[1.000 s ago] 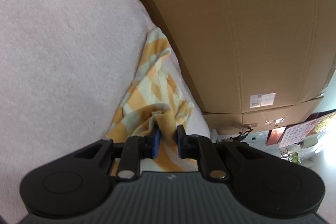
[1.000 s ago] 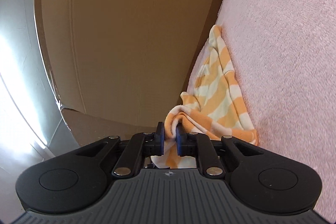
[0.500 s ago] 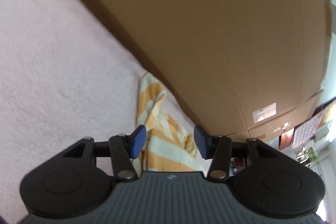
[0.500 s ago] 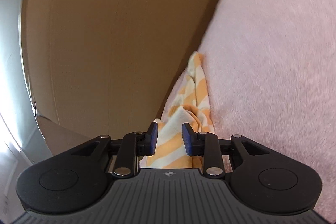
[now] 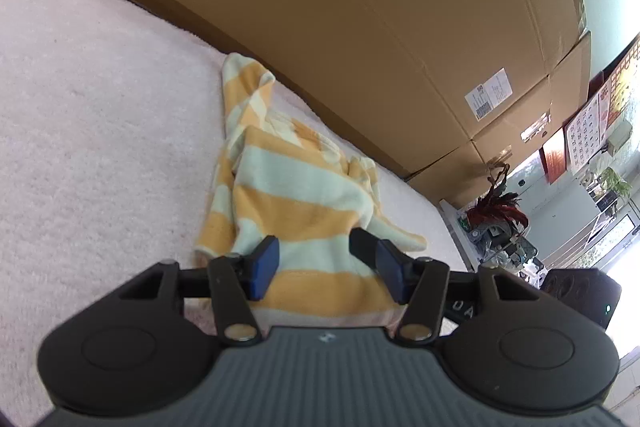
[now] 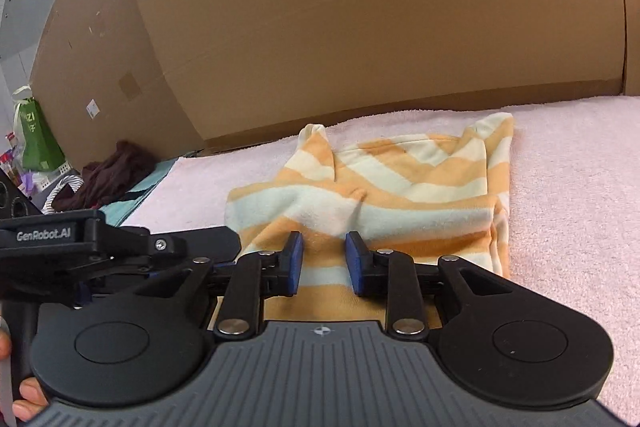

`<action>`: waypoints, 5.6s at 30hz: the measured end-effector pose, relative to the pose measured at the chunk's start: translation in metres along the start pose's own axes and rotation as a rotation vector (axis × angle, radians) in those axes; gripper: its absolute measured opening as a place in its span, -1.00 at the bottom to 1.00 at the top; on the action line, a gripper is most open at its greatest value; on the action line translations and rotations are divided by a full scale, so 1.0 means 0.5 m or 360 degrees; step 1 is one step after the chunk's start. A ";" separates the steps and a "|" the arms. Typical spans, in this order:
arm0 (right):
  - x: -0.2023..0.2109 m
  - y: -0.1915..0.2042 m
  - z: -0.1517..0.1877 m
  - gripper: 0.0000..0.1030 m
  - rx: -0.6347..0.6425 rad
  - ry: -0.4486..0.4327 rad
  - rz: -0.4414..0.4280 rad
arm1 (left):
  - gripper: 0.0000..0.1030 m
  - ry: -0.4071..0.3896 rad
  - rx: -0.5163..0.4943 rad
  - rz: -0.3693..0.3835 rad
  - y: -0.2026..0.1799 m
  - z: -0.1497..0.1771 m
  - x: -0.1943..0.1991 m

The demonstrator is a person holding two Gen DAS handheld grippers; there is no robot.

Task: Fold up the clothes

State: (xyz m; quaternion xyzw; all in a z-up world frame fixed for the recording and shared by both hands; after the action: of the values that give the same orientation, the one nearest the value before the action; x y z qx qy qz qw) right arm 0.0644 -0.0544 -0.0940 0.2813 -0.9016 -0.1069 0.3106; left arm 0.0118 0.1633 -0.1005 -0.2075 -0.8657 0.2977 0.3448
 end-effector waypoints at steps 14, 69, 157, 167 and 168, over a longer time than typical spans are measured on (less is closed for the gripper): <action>-0.007 -0.149 -0.042 -0.85 -0.0505 -0.0078 0.0120 | 0.52 -0.0072 -0.0200 -0.0406 0.012 -0.102 -0.111; 0.101 -0.060 0.056 -0.14 0.0189 -0.0059 0.0267 | 0.16 0.0023 -0.0410 -0.0234 -0.010 0.008 -0.042; 0.108 -0.015 0.042 -0.75 -0.0035 -0.0126 0.0220 | 0.82 -0.0400 -0.0214 -0.0228 -0.005 -0.031 -0.014; 0.156 -0.008 0.052 -0.65 0.0021 -0.0179 0.0201 | 0.91 -0.0425 -0.0279 -0.0256 -0.015 -0.026 -0.011; 0.150 -0.005 0.063 -0.63 0.0030 -0.0136 0.0196 | 0.91 -0.0427 -0.0276 -0.0257 -0.014 -0.026 -0.012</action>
State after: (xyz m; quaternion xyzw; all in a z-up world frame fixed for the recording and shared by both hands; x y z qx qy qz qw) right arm -0.0028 -0.0988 -0.0823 0.2235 -0.9306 -0.0912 0.2750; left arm 0.0242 0.1595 -0.0909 -0.1247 -0.9402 0.2183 0.2300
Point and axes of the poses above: each gripper's, at about its wrist camera, not at the fingertips, and x roughly against the way its jaws point, y to its left, z to its underside, the point moved 5 cm from there along -x, roughly the way its jaws point, and after that the axes turned 5 degrees about y, right-handed, at the moved point
